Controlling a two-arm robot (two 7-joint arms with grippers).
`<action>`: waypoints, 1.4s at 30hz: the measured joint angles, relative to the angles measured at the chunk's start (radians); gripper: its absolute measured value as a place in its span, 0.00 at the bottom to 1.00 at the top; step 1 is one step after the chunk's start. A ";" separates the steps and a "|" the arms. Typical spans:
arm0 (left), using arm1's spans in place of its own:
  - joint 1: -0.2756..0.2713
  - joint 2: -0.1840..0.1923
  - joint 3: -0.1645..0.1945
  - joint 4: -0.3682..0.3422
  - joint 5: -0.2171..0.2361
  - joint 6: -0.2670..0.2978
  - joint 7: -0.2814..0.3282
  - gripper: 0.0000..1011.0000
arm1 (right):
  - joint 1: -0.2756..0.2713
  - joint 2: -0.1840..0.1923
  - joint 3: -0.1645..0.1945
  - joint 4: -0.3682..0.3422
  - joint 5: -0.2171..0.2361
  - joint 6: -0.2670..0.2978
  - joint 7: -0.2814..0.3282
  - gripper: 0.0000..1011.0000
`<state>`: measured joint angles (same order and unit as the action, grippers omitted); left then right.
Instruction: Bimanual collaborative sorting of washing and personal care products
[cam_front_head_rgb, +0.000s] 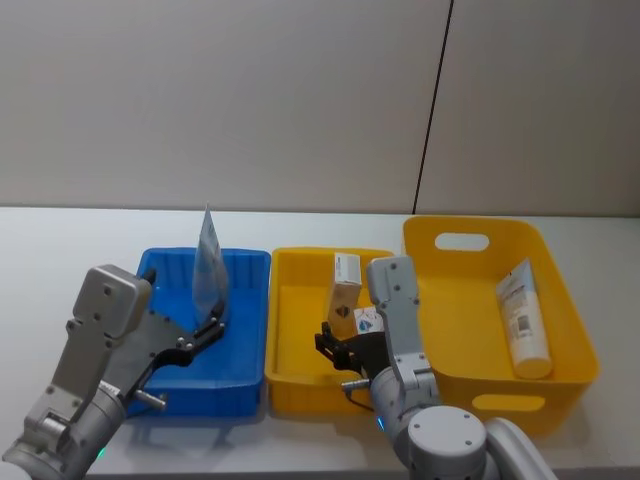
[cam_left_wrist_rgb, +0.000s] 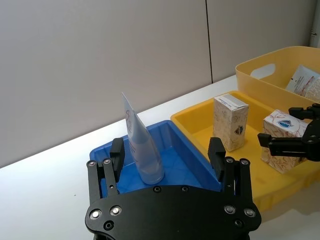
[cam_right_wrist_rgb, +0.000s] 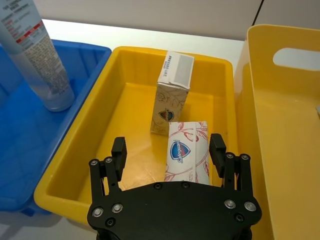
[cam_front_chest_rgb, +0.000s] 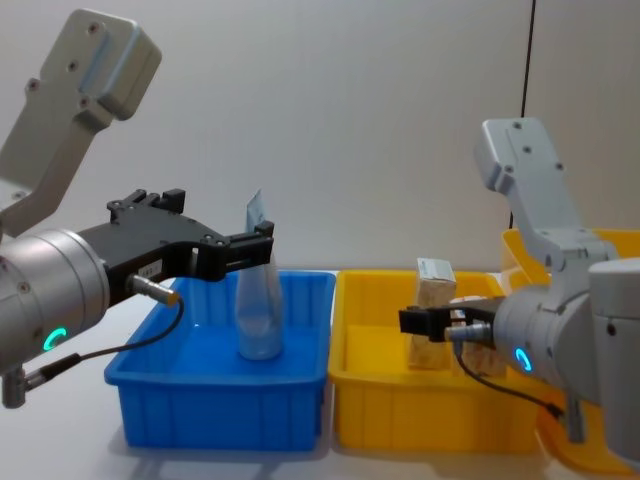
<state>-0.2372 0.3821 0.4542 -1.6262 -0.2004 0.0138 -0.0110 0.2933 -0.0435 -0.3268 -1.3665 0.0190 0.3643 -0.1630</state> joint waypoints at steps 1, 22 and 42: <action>0.000 0.000 0.000 0.000 0.000 0.000 0.000 0.99 | 0.000 -0.001 0.001 0.001 -0.001 0.001 -0.002 0.99; 0.000 0.000 0.000 0.000 0.000 0.000 0.000 0.99 | -0.009 -0.009 0.013 0.012 -0.022 0.007 -0.018 0.85; 0.000 0.000 0.000 0.000 0.000 0.000 0.000 0.99 | -0.011 -0.011 0.015 0.015 -0.027 0.006 -0.021 0.32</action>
<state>-0.2372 0.3821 0.4542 -1.6262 -0.2004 0.0138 -0.0109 0.2826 -0.0549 -0.3115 -1.3517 -0.0076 0.3699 -0.1838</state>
